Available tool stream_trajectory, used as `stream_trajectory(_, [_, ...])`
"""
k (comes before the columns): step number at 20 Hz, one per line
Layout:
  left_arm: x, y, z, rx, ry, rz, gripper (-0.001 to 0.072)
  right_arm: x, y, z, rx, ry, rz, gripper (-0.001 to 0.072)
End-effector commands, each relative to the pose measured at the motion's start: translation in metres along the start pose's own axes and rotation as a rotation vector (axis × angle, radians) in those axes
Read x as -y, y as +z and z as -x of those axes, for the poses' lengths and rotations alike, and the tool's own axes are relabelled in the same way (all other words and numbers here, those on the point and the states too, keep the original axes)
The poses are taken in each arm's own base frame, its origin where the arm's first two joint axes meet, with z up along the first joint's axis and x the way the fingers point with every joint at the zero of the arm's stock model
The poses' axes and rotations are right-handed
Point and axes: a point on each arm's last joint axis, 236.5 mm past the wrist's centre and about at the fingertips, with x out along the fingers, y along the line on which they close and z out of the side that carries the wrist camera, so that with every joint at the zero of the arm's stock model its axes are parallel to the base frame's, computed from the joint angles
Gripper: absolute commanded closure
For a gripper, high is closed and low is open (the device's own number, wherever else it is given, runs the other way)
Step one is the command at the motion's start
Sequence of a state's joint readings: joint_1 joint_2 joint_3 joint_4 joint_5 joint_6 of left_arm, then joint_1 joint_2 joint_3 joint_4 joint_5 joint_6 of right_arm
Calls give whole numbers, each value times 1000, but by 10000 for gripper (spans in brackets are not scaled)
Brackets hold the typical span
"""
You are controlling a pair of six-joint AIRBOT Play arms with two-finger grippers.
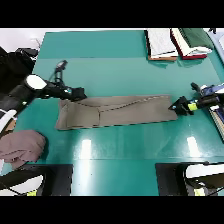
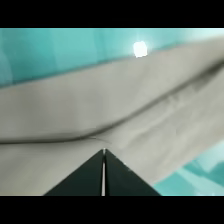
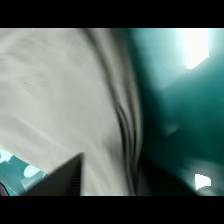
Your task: Fold the shirts.
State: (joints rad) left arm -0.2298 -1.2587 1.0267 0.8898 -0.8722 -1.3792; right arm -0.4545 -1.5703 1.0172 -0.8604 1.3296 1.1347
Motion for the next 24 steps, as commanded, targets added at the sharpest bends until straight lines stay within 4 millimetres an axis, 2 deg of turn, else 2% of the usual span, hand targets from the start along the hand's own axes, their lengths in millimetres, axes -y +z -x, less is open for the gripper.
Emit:
stream_trajectory(1, [30, -21, -36, -59, -32, -20, 686, -21, 10, -26, -34, 18, 85, 525])
stream_trajectory(2, [35, -24, -47, -63, -38, -19, 686, -30, 15, -25, -28, 15, 122, 645])
stream_trajectory(3, [42, -25, -60, -72, -47, -6, 686, -40, 21, -20, -10, 13, 154, 695])
stream_trajectory(5, [57, -30, -87, -114, -62, -27, 686, -71, 31, 1, 45, 34, 227, 694])
stream_trajectory(8, [75, -36, -126, -170, -79, -65, 685, -142, 30, 47, 130, 96, 374, 694])
stream_trajectory(11, [86, -39, -153, -199, -90, -87, 685, -212, 17, 83, 215, 122, 502, 695])
stream_trajectory(14, [92, -39, -163, -207, -104, -84, 686, -273, -5, 103, 267, 139, 641, 695])
stream_trajectory(16, [91, -38, -165, -198, -101, -83, 686, -303, -20, 108, 274, 157, 704, 694])
stream_trajectory(18, [89, -39, -167, -202, -98, -80, 686, -329, -35, 103, 257, 180, 756, 694])
stream_trajectory(22, [89, -40, -168, -206, -100, -75, 686, -370, -60, 91, 248, 226, 835, 694])
stream_trajectory(24, [91, -34, -160, -193, -104, -81, 686, -383, -71, 81, 235, 245, 858, 694])
